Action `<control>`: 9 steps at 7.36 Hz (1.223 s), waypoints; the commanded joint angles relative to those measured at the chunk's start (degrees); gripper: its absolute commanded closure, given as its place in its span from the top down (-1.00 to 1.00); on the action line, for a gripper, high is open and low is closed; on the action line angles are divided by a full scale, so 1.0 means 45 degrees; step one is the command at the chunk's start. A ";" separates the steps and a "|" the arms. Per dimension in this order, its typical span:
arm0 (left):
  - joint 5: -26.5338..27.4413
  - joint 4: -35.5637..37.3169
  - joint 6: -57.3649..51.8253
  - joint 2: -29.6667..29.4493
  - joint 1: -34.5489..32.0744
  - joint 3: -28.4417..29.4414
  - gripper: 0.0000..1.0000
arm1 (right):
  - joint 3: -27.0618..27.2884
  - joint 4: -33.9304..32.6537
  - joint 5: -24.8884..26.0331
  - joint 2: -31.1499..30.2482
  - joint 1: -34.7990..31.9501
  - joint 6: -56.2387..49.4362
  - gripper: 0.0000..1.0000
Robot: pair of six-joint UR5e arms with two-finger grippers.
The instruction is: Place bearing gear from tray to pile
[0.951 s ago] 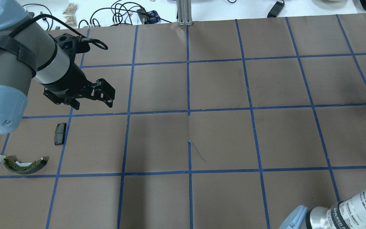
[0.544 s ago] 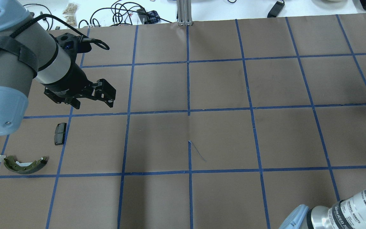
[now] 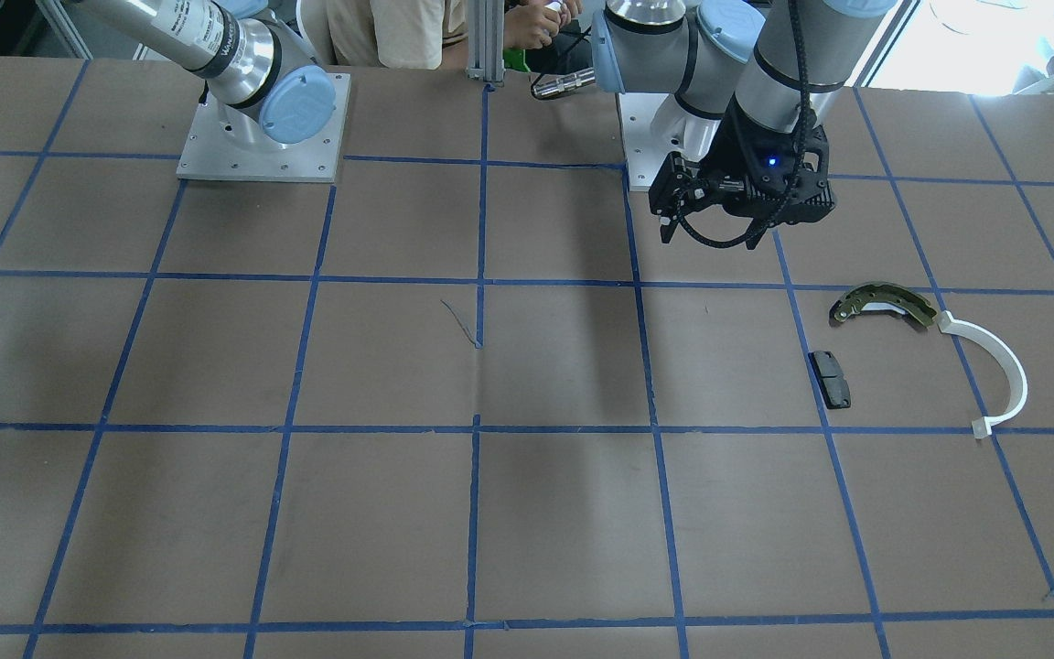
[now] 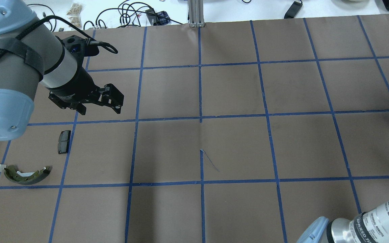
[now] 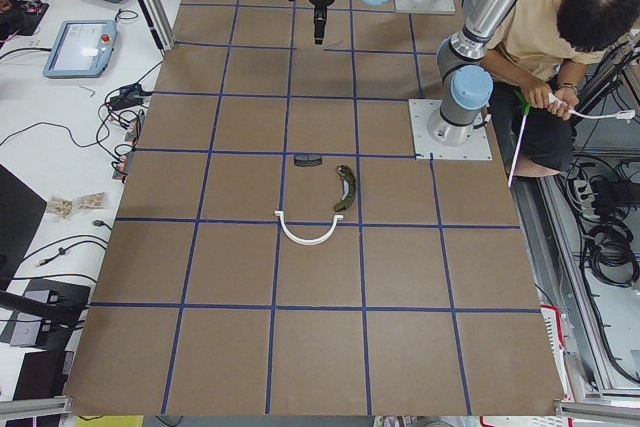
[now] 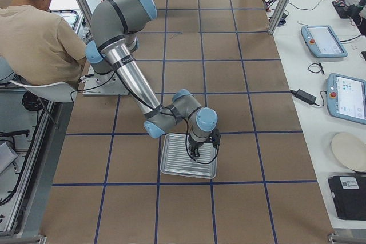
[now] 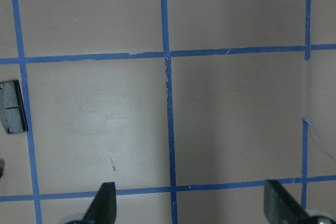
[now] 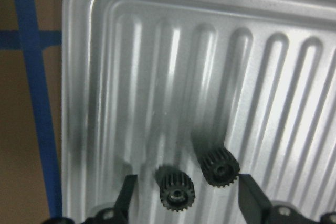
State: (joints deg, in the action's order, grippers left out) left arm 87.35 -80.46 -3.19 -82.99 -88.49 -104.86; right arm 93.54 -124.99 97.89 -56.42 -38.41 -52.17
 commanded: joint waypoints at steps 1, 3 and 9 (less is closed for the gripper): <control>-0.0016 -0.0011 -0.0014 0.0062 0.0036 -0.0019 1.00 | -0.0004 0.0100 0.0023 -0.0001 0.0001 0.0011 -0.26; 0.0042 -0.0032 0.0005 0.0082 0.0036 -0.0019 1.00 | -0.0004 0.0139 0.0062 -0.0001 0.0020 0.0011 -0.68; -0.0015 0.0243 0.0044 -0.0015 0.0211 -0.0273 1.00 | -0.0005 0.1246 0.0238 -0.0898 -0.0077 0.0051 -1.00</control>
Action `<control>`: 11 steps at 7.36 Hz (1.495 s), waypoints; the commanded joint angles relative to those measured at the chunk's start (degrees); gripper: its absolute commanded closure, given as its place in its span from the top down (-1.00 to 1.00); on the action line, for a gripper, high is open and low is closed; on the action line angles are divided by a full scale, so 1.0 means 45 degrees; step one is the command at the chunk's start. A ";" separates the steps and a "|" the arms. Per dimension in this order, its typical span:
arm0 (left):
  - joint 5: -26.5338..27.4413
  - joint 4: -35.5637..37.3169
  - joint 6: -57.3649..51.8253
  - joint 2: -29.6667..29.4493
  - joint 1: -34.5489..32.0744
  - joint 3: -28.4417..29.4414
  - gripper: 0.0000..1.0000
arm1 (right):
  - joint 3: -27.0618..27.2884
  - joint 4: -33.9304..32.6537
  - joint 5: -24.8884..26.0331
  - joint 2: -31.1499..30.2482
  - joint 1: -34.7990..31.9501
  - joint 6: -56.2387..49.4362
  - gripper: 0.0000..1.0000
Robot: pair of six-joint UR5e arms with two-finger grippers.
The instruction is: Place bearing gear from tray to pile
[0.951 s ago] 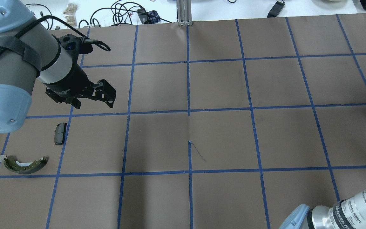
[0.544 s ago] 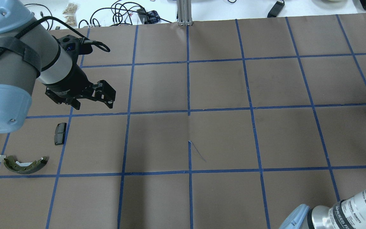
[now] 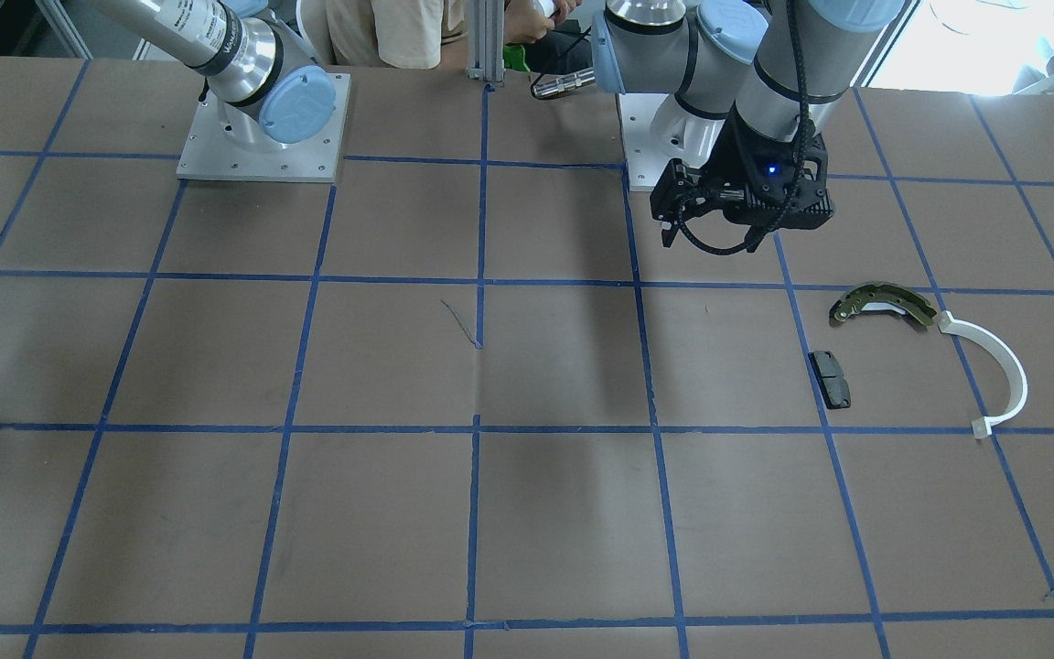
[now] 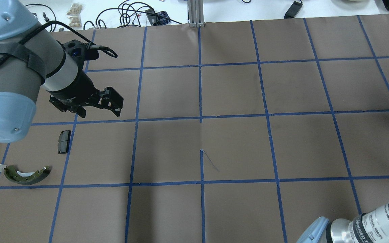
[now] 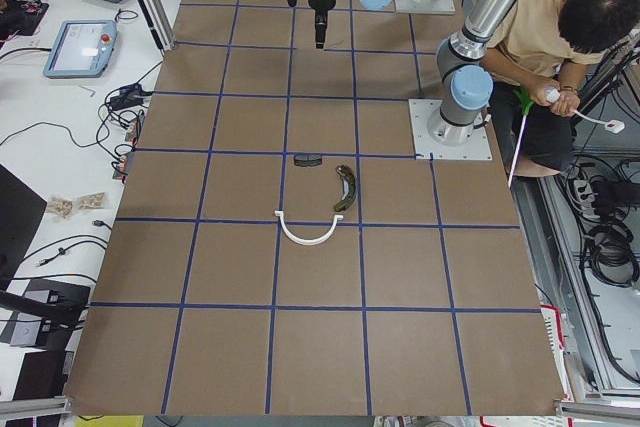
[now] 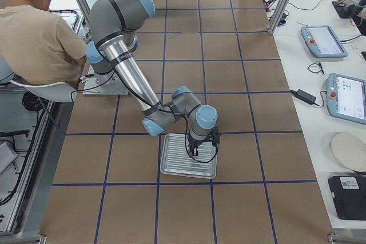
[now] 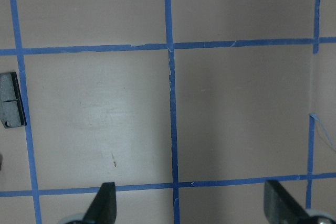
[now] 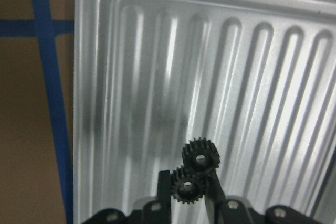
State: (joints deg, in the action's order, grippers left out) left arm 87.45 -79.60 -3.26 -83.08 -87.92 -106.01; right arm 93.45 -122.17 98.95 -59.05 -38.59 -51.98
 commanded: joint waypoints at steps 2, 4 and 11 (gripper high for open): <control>-0.0214 -0.0064 0.0001 -0.0015 0.0162 -0.0035 1.00 | 0.0132 0.0314 0.0003 0.0346 -0.0038 -0.0225 -0.99; -0.0409 -0.0045 0.0020 -0.0073 0.0162 -0.0074 1.00 | 0.0133 0.0293 0.0022 0.0407 0.0001 -0.0789 -0.65; -0.0194 0.0072 -0.0058 0.0121 0.0162 -0.0386 1.00 | 0.0133 -0.0079 -0.0056 0.0427 0.0021 -0.0812 -0.18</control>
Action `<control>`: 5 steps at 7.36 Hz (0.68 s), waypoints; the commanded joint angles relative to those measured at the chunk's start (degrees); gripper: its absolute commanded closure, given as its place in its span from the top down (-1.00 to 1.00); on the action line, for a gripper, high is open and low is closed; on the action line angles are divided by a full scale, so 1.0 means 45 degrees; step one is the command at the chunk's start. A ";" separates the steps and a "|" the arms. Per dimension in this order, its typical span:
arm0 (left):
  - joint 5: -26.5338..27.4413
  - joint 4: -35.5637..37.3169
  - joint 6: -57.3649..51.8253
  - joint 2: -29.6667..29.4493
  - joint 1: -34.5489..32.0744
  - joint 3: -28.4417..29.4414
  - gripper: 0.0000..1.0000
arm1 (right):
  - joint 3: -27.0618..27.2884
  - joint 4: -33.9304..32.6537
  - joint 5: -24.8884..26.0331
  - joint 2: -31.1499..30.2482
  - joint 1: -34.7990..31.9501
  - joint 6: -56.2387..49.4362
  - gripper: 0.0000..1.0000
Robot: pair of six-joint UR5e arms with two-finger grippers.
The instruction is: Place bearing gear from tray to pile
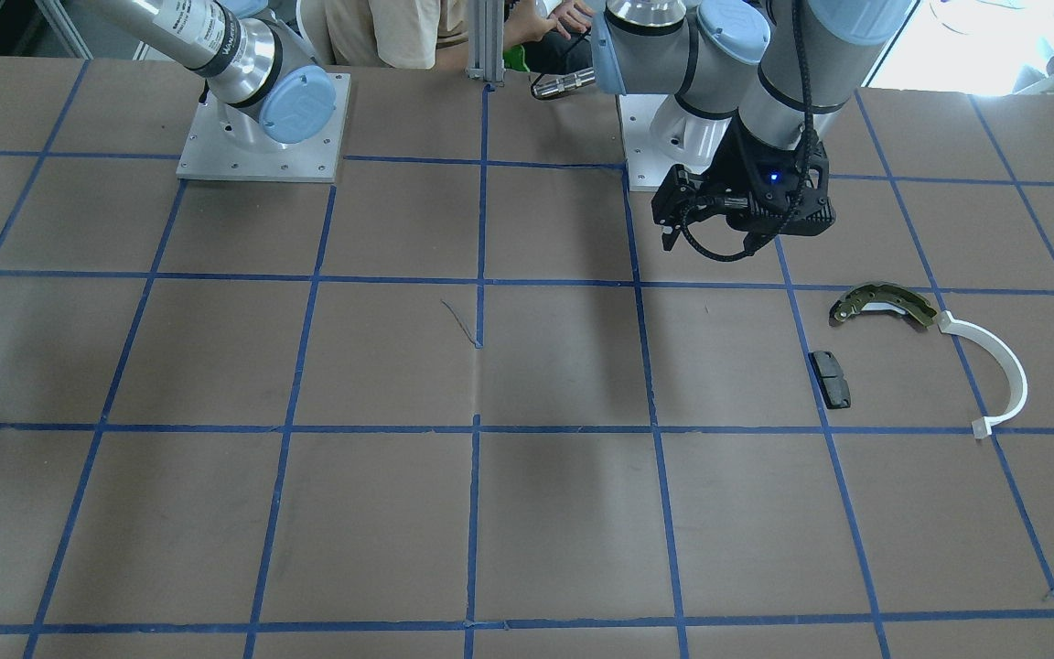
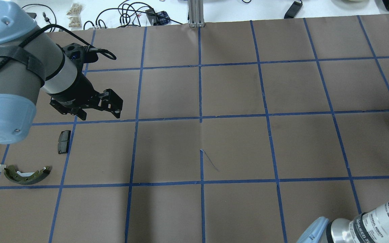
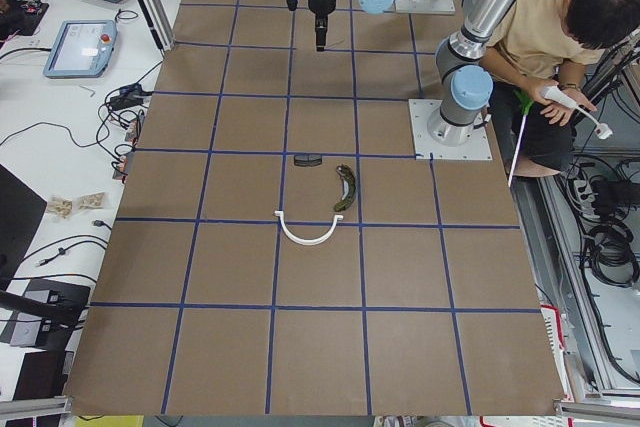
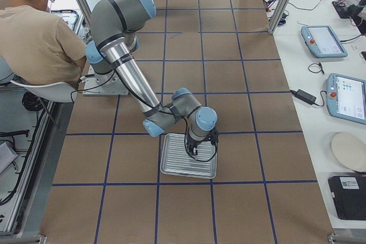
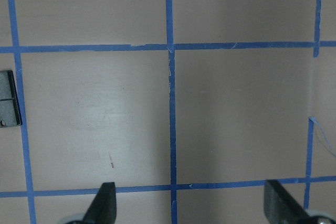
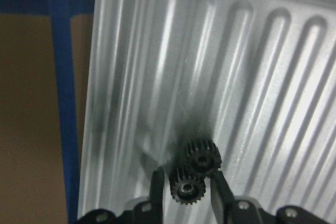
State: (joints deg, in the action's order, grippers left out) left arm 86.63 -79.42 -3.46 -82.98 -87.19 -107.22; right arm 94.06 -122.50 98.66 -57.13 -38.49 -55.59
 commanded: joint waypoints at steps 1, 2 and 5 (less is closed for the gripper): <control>0.0007 0.0051 -0.0013 0.0042 0.0000 -0.0119 1.00 | -0.0003 -0.0004 0.0028 0.0001 0.0000 -0.0010 -0.30; 0.0027 0.0051 -0.0013 -0.0055 0.0000 -0.0139 1.00 | -0.0003 0.0015 0.0066 0.0001 0.0000 0.0029 -0.54; 0.0027 0.0071 0.0007 -0.0115 0.0465 -0.0139 1.00 | -0.0100 0.0054 0.0164 -0.0154 0.0000 0.0185 -0.98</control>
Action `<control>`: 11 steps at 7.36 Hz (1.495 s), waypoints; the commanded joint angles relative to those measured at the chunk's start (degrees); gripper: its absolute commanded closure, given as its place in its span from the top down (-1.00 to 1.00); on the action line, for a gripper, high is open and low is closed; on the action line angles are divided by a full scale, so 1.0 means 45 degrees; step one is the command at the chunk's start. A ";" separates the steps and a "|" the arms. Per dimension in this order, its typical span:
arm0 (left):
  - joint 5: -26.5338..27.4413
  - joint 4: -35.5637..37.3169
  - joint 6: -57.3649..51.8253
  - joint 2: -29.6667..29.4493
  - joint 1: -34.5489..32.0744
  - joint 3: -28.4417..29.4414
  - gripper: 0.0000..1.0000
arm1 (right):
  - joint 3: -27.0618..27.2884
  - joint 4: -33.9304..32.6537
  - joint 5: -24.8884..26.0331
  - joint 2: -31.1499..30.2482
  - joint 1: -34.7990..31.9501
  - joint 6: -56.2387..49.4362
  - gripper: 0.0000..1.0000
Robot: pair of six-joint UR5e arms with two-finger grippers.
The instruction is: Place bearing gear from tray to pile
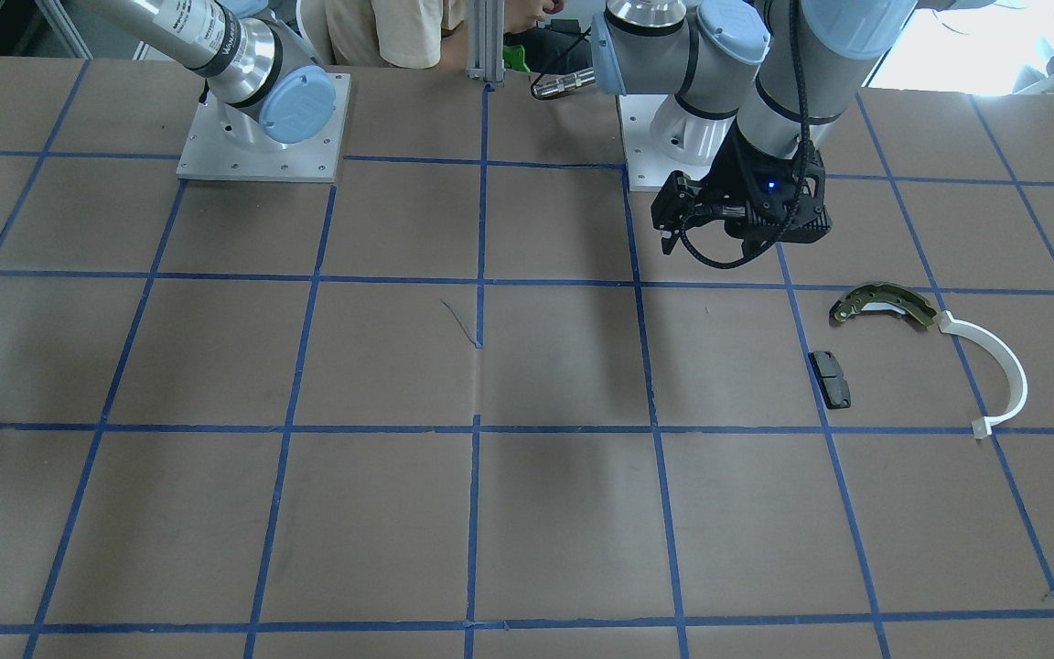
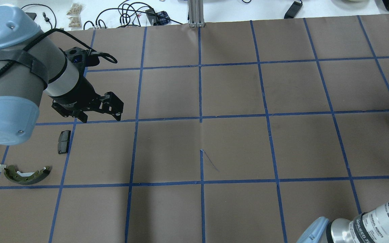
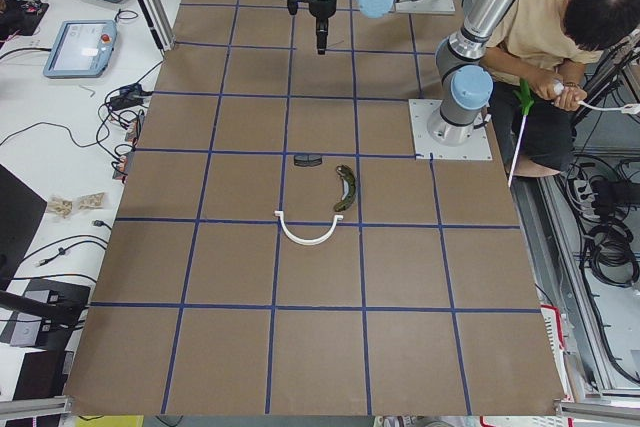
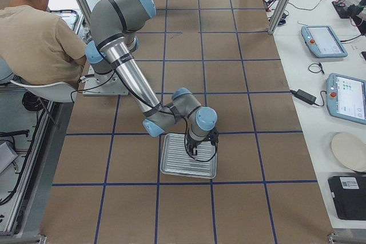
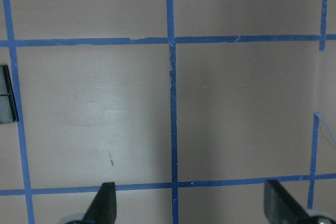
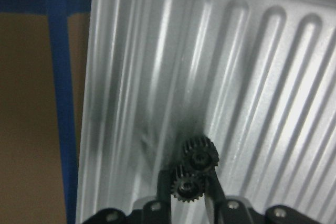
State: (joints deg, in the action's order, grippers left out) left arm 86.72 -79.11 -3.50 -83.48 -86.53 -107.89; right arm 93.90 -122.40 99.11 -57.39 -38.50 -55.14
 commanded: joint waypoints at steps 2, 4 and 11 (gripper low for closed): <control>-0.0014 -0.0018 0.0016 -0.0121 0.1159 -0.0165 1.00 | -0.0028 0.0283 0.0593 -0.0680 -0.0117 0.0202 -1.00; 0.0044 -0.0017 0.0016 -0.0122 0.1181 -0.0206 1.00 | 0.0031 0.0032 0.0496 -0.0064 -0.0098 -0.0418 -0.89; 0.0806 -0.3220 0.0016 -0.0219 -0.0026 0.2432 1.00 | -0.0145 0.0011 0.0379 0.0136 -0.0039 -0.0519 -0.25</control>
State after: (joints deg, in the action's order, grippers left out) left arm 90.17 -91.75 -3.44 -84.38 -84.64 -98.31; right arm 93.23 -122.34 100.88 -56.82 -38.70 -57.50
